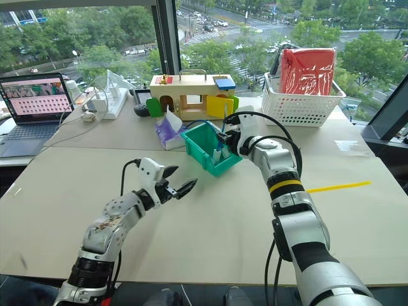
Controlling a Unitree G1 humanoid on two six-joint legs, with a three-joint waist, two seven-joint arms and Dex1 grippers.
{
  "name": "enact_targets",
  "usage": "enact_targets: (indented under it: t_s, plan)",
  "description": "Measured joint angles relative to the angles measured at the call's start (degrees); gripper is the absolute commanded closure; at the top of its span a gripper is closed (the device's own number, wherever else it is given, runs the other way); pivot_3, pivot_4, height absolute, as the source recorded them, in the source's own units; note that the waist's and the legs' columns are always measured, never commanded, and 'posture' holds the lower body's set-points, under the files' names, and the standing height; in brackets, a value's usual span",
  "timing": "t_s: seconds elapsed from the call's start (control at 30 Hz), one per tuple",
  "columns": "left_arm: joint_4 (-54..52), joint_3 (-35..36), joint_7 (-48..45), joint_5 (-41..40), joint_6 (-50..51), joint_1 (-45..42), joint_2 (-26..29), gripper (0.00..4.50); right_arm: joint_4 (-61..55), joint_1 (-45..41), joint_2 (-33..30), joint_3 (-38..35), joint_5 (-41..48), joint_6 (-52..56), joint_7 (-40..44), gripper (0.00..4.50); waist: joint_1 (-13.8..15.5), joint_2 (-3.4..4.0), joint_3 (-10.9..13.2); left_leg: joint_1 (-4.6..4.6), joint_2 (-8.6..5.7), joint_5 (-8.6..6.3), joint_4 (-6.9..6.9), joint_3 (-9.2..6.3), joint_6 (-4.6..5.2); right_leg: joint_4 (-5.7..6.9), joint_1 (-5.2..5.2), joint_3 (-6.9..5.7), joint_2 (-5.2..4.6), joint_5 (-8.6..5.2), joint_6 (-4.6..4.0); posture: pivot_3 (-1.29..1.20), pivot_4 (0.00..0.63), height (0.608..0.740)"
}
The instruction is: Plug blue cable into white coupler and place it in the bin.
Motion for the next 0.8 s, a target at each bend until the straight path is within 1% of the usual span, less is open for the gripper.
enact_targets:
  t_s: [0.03, 0.07, 0.1, 0.13, 0.2, 0.23, 0.3, 0.4, 0.43, 0.53, 0.57, 0.6, 0.63, 0.67, 0.73, 0.8]
  plan:
    - [-0.04, 0.52, 0.22, -0.03, -0.14, 0.0, 0.01, 0.0, 0.04, -0.4, -0.01, -0.52, -0.04, -0.45, 0.51, 1.1, 0.04, 0.0, 0.02, 0.0, 0.0, 0.0, 0.0, 0.0, 0.0, 0.0, 0.0, 0.0, 0.0, 0.01, 0.01, 0.0, 0.15, 0.732]
    - [-0.06, 0.71, 0.36, -0.06, -0.24, 0.0, 0.0, 0.0, 0.01, -0.83, -0.07, -1.17, -0.05, -0.7, 0.91, 0.85, 0.04, 0.0, 0.02, 0.0, 0.0, 0.0, 0.01, 0.0, 0.0, 0.01, 0.0, 0.0, 0.0, 0.01, 0.01, 0.0, 0.15, 0.732]
    - [-0.06, 0.78, 0.42, -0.21, -0.31, -0.01, -0.14, 0.0, -0.86, -1.03, -0.5, -1.99, -0.01, -0.74, 1.16, 0.52, 0.09, 0.0, 0.02, 0.0, 0.0, 0.0, 0.01, 0.0, 0.0, 0.01, 0.0, -0.01, 0.0, 0.01, 0.01, 0.0, 0.15, 0.732]
    - [-0.05, 0.82, 0.45, -0.25, -0.38, -0.01, -0.21, 0.0, -2.43, -1.02, -1.38, -2.59, 0.07, -0.65, 1.58, 0.08, 0.17, 0.0, 0.02, -0.01, 0.0, 0.0, 0.0, -0.01, -0.01, 0.0, 0.0, -0.02, 0.0, 0.01, 0.02, 0.0, 0.15, 0.732]
    - [-0.02, 0.96, 0.42, -0.32, -0.75, -0.1, -0.23, 0.0, -7.3, -0.14, -3.09, -4.22, 0.63, 1.13, 2.47, 0.03, 0.25, 0.01, 0.03, -0.03, 0.0, 0.0, -0.01, -0.04, -0.01, -0.01, 0.0, -0.04, 0.0, 0.01, 0.01, 0.0, 0.15, 0.732]
    - [0.04, 1.03, 0.35, -0.36, -0.91, -0.29, -0.2, 0.0, -11.51, 1.41, -4.55, -5.08, 1.7, 2.59, 3.29, 0.03, 0.38, 0.01, 0.03, -0.05, 0.0, -0.01, -0.01, -0.09, -0.01, -0.01, 0.0, -0.07, 0.01, 0.01, 0.01, 0.0, 0.15, 0.732]
    - [0.76, 1.58, 0.24, -0.33, -1.29, -1.71, 0.22, 0.0, -25.62, 9.2, -9.69, -7.83, 4.55, 7.05, 5.5, 0.03, 1.11, 0.01, 0.02, -0.13, -0.01, -0.02, 0.0, -0.17, -0.03, -0.05, 0.01, -0.12, 0.01, 0.0, 0.01, 0.0, 0.15, 0.732]
    - [2.1, 2.15, -0.04, -0.29, -1.63, -3.08, 0.78, 0.0, -34.36, 16.53, -12.9, -10.34, 6.06, 9.39, 6.04, 0.03, 1.47, 0.0, 0.03, -0.14, -0.02, -0.02, 0.01, -0.19, -0.03, -0.04, 0.01, -0.13, 0.02, 0.0, 0.02, 0.0, 0.15, 0.732]
    - [2.82, 2.71, -0.41, -0.27, -2.39, -3.4, 1.6, 0.0, -39.19, 21.12, -14.08, -11.98, 7.04, 10.44, 6.17, 0.03, 1.46, 0.0, 0.03, -0.13, -0.02, -0.02, 0.02, -0.19, -0.03, -0.03, 0.02, -0.13, 0.02, 0.0, 0.02, 0.0, 0.15, 0.732]
    - [4.85, 3.21, -1.89, -0.15, -3.69, -4.44, 3.52, 0.0, -48.9, 31.93, -17.19, -15.42, 7.95, 11.33, 6.44, 0.03, 1.44, 0.0, 0.03, -0.12, -0.03, -0.02, 0.02, -0.19, -0.03, -0.04, 0.03, -0.12, 0.03, 0.0, 0.02, 0.0, 0.15, 0.732]
    - [5.69, 3.27, -2.1, -0.15, -3.88, -5.03, 3.66, 0.0, -52.19, 36.13, -17.63, -16.91, 7.94, 11.11, 6.28, 0.03, 1.44, 0.01, 0.03, -0.12, -0.04, -0.02, 0.03, -0.19, -0.03, -0.04, 0.03, -0.11, 0.03, 0.0, 0.02, 0.0, 0.15, 0.732]
    - [6.21, 3.84, -2.19, -0.23, -4.84, -5.21, 3.75, 0.0, -56.77, 42.75, -17.4, -18.58, 7.93, 10.31, 5.91, 0.03, 1.52, -0.01, 0.02, -0.1, -0.02, -0.02, 0.03, -0.25, -0.03, -0.06, 0.11, -0.15, 0.06, -0.02, 0.03, 0.0, 0.15, 0.732]
    - [6.82, 4.78, -2.04, -0.5, -5.58, -5.52, 3.52, 0.0, -60.25, 49.08, -16.16, -19.7, 7.63, 8.83, 5.51, 0.03, 1.51, -0.02, 0.02, -0.1, -0.02, -0.02, 0.03, -0.26, -0.03, -0.06, 0.1, -0.15, 0.07, -0.02, 0.03, 0.0, 0.15, 0.732]
    - [6.99, 5.88, -1.83, -0.7, -6.14, -5.54, 3.54, 0.0, -61.88, 53.56, -14.91, -19.59, 6.98, 7.64, 5.29, 0.03, 1.42, -0.01, 0.02, -0.09, -0.03, -0.02, 0.04, -0.25, -0.03, -0.04, 0.1, -0.13, 0.06, -0.02, 0.04, 0.0, 0.15, 0.732]
    - [7.28, 6.51, -1.85, -0.79, -7.77, -5.69, 3.58, 0.0, -62.93, 59.27, -13.99, -19.25, 4.65, 4.72, 4.45, 0.03, 0.97, 0.04, 0.05, 0.02, -0.06, -0.01, 0.08, -0.1, -0.05, 0.0, 0.09, 0.09, 0.04, -0.01, 0.06, 0.0, 0.15, 0.732]
    - [8.13, 6.03, -2.87, -0.2, -9.02, -5.46, 4.47, 0.0, -63.02, 61.09, -11.8, -19.88, 3.93, 1.82, 3.0, 0.03, 0.42, 0.01, 0.06, 0.28, -0.05, 0.03, 0.1, -0.07, -0.08, -0.01, 0.27, 0.13, 0.07, -0.04, 0.1, 0.0, 0.15, 0.732]
